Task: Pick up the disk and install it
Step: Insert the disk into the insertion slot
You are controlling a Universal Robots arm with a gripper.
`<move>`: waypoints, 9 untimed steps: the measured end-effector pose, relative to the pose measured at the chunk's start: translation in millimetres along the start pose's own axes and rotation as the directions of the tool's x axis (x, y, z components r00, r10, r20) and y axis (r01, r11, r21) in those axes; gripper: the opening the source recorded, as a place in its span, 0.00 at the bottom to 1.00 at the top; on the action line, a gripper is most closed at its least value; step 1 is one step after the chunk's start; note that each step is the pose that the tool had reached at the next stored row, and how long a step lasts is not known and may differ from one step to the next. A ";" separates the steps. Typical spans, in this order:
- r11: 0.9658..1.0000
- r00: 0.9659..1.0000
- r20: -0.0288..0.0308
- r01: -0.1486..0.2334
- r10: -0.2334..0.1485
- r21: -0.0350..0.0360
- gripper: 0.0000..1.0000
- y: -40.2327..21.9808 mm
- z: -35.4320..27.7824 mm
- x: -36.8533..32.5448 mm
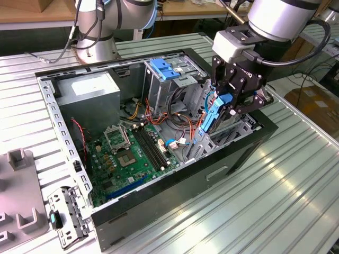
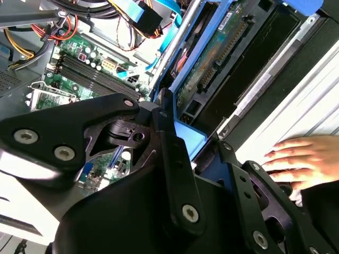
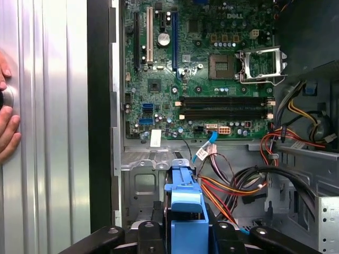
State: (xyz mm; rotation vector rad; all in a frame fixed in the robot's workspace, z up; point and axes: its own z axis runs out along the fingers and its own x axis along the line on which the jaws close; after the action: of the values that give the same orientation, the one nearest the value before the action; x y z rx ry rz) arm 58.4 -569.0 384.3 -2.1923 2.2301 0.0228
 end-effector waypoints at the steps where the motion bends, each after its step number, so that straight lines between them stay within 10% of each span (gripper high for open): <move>1: 1.000 1.000 0.000 0.000 0.000 0.000 0.37 0.0 0.0 0.0; 9: 1.000 1.000 -0.009 0.000 0.000 0.000 0.37 0.0 0.1 0.0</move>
State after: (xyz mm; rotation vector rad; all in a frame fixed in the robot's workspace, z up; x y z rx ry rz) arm 58.4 -569.0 384.2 -2.1969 2.2346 0.0128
